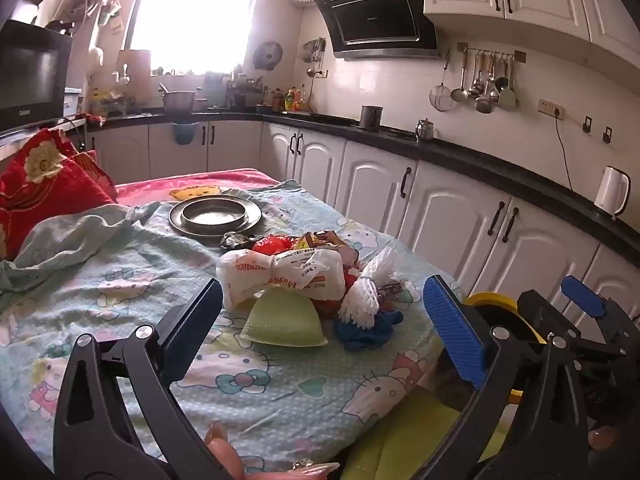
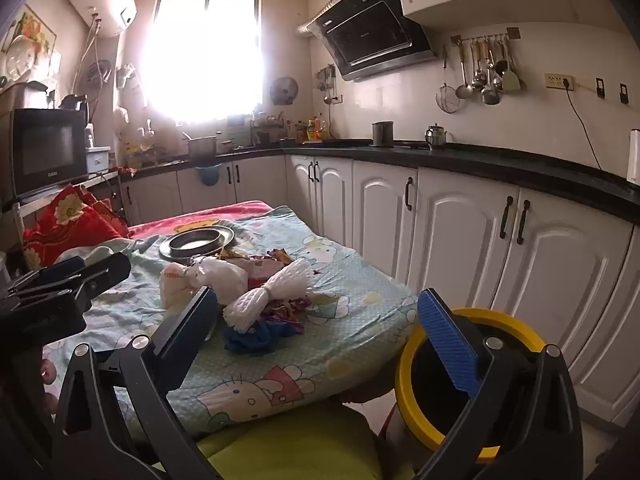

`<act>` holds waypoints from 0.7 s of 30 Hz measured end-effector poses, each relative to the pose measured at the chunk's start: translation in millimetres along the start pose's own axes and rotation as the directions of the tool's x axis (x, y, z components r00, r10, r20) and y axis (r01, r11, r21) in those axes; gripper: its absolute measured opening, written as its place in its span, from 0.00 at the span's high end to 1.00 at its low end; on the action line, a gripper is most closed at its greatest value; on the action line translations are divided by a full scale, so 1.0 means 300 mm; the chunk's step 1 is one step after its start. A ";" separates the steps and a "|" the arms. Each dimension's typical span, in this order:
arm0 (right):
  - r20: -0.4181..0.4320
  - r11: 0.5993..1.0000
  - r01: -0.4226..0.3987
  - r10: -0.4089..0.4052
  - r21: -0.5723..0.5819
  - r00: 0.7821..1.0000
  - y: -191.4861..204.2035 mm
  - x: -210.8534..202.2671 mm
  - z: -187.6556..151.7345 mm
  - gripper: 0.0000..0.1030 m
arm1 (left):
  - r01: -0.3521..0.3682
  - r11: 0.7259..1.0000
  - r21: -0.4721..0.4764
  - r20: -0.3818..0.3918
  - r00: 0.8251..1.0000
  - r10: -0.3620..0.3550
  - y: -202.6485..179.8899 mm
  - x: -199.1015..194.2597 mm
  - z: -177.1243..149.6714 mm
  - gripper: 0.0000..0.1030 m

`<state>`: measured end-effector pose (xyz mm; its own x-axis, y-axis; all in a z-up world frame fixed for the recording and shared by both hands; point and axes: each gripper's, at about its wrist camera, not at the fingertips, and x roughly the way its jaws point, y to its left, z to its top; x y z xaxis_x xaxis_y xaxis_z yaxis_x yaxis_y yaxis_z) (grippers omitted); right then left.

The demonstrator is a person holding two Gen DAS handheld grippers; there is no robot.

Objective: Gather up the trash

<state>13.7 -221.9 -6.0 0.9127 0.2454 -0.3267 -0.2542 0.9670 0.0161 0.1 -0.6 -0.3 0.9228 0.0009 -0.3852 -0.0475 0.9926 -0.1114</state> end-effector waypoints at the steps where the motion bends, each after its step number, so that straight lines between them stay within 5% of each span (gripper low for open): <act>1: -0.009 1.000 0.000 -0.001 -0.006 1.000 0.001 0.003 0.000 0.06 | -0.002 1.000 0.001 0.000 1.000 0.002 -0.002 0.000 -0.001 0.10; 21: -0.008 1.000 0.003 -0.002 0.016 1.000 -0.004 0.015 -0.013 0.06 | 0.014 1.000 -0.024 -0.010 1.000 -0.014 0.006 0.006 -0.013 0.10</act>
<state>16.9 -222.3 -11.2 0.9106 0.2424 -0.3346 -0.2468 0.9686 0.0300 0.4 0.8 -4.7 0.9195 -0.0143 -0.3927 -0.0439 0.9893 -0.1389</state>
